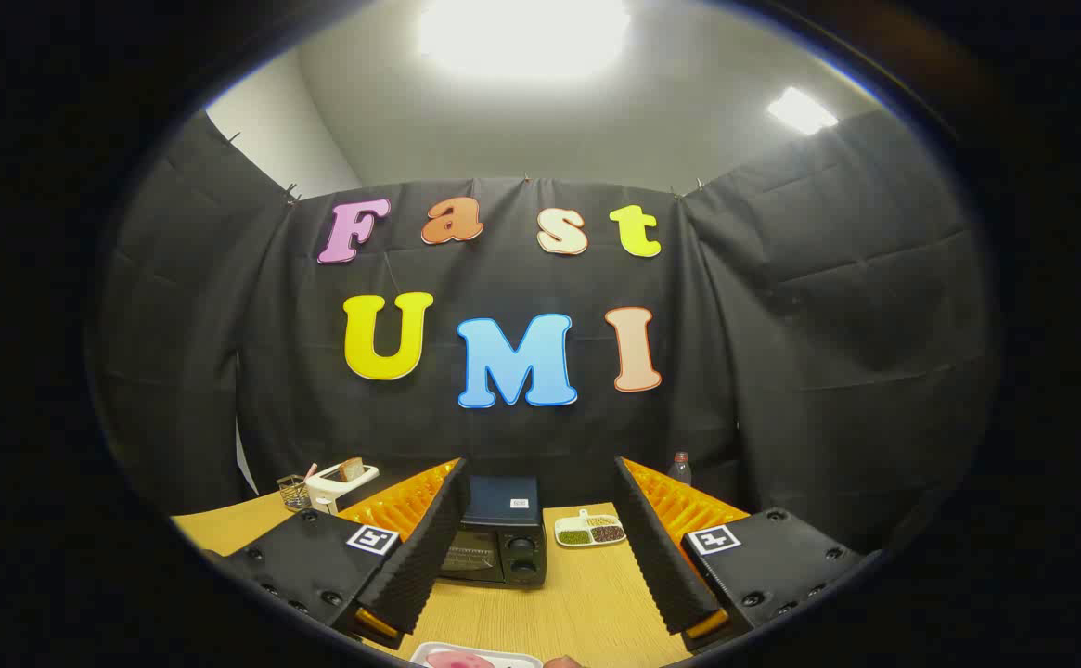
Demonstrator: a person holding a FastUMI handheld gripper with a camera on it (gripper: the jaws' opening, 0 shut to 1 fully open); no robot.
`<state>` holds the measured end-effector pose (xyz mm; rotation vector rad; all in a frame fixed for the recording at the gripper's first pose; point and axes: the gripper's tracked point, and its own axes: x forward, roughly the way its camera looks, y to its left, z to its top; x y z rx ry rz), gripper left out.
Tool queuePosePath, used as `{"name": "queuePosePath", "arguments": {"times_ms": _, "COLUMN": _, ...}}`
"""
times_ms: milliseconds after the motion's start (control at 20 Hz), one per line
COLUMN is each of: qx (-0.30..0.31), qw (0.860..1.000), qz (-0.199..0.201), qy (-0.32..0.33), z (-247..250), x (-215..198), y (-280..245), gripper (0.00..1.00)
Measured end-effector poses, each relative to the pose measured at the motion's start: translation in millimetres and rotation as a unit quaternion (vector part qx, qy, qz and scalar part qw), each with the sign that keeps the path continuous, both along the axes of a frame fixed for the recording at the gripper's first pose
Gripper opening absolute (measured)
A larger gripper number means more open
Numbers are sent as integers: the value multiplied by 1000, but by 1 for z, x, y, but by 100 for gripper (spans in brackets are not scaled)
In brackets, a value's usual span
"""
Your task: Open the toaster oven, put the food inside, and close the toaster oven door.
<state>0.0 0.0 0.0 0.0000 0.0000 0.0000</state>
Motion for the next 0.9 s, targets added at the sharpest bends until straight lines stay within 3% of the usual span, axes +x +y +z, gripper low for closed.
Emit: {"name": "queuePosePath", "arguments": {"times_ms": 900, "qx": 3, "qw": 1000, "qz": 14, "qy": 6, "z": -5, "x": 7, "y": 16, "gripper": 97}}
